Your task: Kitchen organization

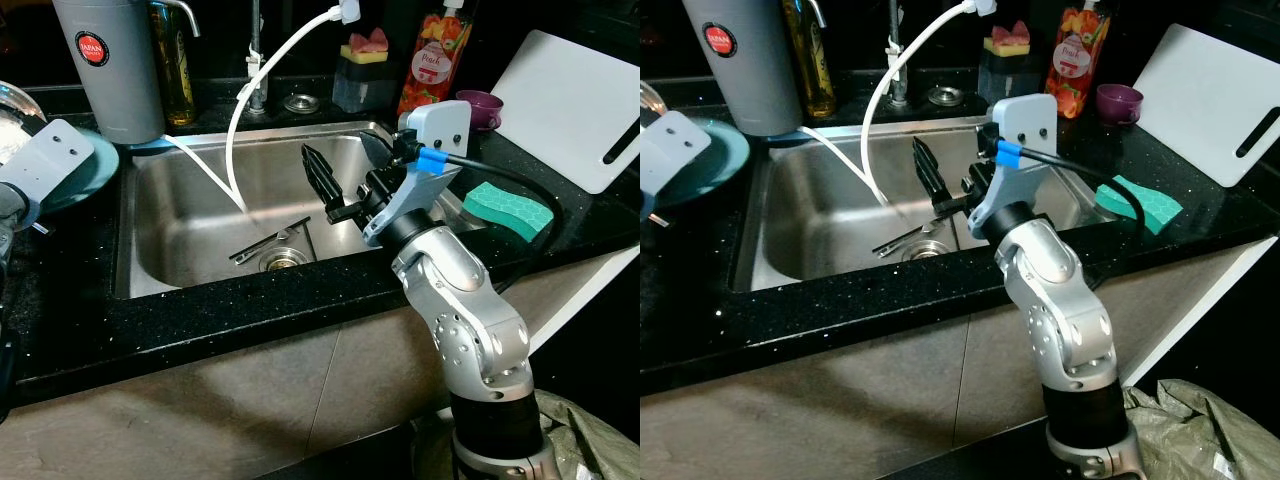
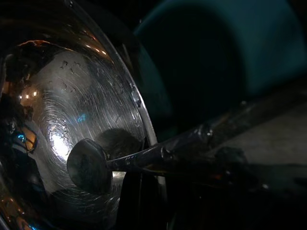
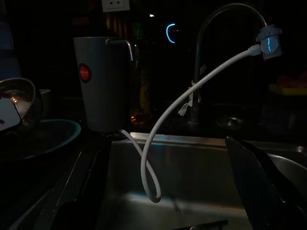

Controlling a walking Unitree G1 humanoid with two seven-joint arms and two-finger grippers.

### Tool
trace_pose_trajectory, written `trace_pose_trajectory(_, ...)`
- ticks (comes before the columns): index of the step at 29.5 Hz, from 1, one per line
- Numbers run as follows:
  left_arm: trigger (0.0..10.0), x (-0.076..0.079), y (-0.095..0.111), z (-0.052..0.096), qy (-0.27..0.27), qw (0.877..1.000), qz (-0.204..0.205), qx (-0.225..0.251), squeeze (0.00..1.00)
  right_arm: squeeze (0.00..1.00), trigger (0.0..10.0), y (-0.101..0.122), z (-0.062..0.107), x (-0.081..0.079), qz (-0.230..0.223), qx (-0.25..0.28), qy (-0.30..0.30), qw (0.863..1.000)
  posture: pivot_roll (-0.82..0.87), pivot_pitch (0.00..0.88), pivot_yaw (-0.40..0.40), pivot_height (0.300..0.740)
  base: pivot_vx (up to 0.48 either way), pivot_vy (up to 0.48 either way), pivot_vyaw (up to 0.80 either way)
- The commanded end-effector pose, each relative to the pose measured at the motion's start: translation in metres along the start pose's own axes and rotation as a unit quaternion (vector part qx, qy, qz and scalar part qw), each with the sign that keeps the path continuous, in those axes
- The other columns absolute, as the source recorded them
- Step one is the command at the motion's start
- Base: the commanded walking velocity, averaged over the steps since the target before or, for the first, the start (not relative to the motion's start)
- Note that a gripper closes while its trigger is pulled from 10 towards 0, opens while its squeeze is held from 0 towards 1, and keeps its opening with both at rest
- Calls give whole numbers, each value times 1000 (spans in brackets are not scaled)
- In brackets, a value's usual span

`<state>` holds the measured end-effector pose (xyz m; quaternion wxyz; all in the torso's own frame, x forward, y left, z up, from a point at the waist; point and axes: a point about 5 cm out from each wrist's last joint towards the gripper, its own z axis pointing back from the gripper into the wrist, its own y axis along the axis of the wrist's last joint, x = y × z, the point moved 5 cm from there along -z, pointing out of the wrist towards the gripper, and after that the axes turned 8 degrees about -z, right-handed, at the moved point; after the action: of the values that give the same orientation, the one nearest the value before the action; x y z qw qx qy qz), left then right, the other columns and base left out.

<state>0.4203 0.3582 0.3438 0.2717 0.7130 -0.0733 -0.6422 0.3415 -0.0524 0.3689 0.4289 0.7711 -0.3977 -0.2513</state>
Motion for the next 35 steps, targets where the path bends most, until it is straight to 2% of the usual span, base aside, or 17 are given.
trace_pose_trajectory(1, 10000, -17, 15, 1, 27, 999, -14, 26, 0, 0, 10000, 8, -2, -1, 2, 18, 4, 1000, 82, 194, -78, 740, 0, 0, 0)
trace_pose_trajectory(8, 10000, -26, 39, 3, 39, 995, -55, 69, 0, 0, 10000, 9, -2, 0, 3, 23, 4, 1000, 88, 167, -72, 740, 0, 0, 0)
trace_pose_trajectory(9, 10000, -26, 49, 4, 32, 993, -68, 90, 0, 0, 10000, 9, -2, 0, 4, 24, 4, 1000, 89, 163, -72, 740, 0, 0, 0)
trace_pose_trajectory(13, 10000, -14, 85, 11, -29, 978, -110, 177, 0, 0, 10000, 11, -1, -1, 10, 29, 6, 1000, 91, 150, -70, 740, 0, 0, 0)
trace_pose_trajectory(16, 10000, 1, 109, 21, -87, 956, -131, 246, 0, 0, 10000, 12, 0, -2, 16, 31, 14, 999, 94, 139, -69, 740, 0, 0, 0)
trace_pose_trajectory(18, 10000, 1, 109, 21, -87, 956, -131, 246, 0, 0, 10000, 12, 0, -2, 16, 31, 14, 999, 94, 139, -69, 740, 0, 0, 0)
trace_pose_trajectory(19, 10000, 10, 121, 27, -115, 944, -132, 280, 0, 0, 10000, 12, 0, -4, 19, 31, 21, 999, 92, 131, -66, 740, 0, 0, 0)
trace_pose_trajectory(20, 10000, 10, 121, 27, -115, 944, -132, 280, 0, 0, 10000, 12, 0, -4, 19, 31, 21, 999, 92, 131, -66, 740, 0, 0, 0)
trace_pose_trajectory(21, 10000, 20, 133, 33, -142, 930, -133, 313, 0, 0, 10000, 11, 1, -8, 21, 29, 32, 999, 91, 124, -66, 740, 0, 0, 0)
trace_pose_trajectory(22, 10000, 20, 133, 33, -142, 930, -133, 313, 0, 0, 10000, 11, 1, -8, 21, 29, 32, 999, 91, 124, -66, 740, 0, 0, 0)
trace_pose_trajectory(23, 10000, 52, 154, 43, -195, 902, -124, 364, 0, 0, 10000, 3, 3, -23, 20, 13, 71, 997, 91, 109, -66, 740, 0, 0, 0)
trace_pose_trajectory(24, 10000, 52, 154, 43, -195, 902, -124, 364, 0, 0, 10000, 3, 3, -23, 20, 13, 71, 997, 91, 109, -66, 740, 0, 0, 0)
trace_pose_trajectory(25, 10000, 64, 159, 45, -210, 895, -120, 375, 0, 0, 10000, -2, 4, -29, 17, 5, 86, 996, 91, 105, -65, 740, 0, 0, 0)
trace_pose_trajectory(26, 10000, 64, 159, 45, -210, 895, -120, 375, 0, 0, 10000, -2, 4, -29, 17, 5, 86, 996, 91, 105, -65, 740, 0, 0, 0)
trace_pose_trajectory(30, 10000, 106, 172, 51, -252, 874, -114, 399, 0, 0, 10000, -22, 5, -51, 4, -21, 111, 994, 84, 90, -60, 740, 0, 0, 0)
trace_pose_trajectory(33, 10000, 112, 176, 54, -259, 869, -111, 407, 0, 0, 10000, -24, 4, -54, 3, -22, 110, 994, 84, 90, -60, 740, 0, 0, 0)
trace_pose_trajectory(35, 10000, 122, 187, 58, -268, 859, -102, 423, 0, 0, 10000, -28, 1, -57, 24, -21, 108, 994, 79, 83, -55, 740, 0, 0, 0)
